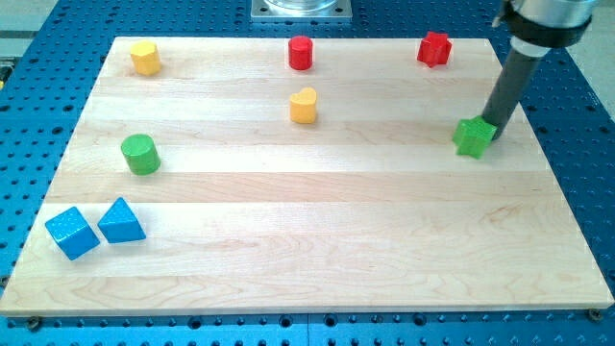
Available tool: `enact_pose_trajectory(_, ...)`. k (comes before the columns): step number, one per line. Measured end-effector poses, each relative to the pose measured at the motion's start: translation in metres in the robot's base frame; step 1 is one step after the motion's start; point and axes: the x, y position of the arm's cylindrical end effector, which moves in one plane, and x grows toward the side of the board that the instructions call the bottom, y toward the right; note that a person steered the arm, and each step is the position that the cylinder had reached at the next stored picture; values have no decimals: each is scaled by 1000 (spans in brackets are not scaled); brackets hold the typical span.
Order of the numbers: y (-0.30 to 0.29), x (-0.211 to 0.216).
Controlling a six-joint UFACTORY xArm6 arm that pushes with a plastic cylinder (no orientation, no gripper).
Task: Slightly move the green circle to the left
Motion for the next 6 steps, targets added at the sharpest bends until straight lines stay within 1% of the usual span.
enact_pose_trajectory(1, -18, -37)
enact_pose_trajectory(2, -122, -9)
enact_pose_trajectory(3, -211, 44)
enact_pose_trajectory(4, -310, 43)
enact_pose_trajectory(5, -358, 53)
enact_pose_trajectory(6, -383, 59)
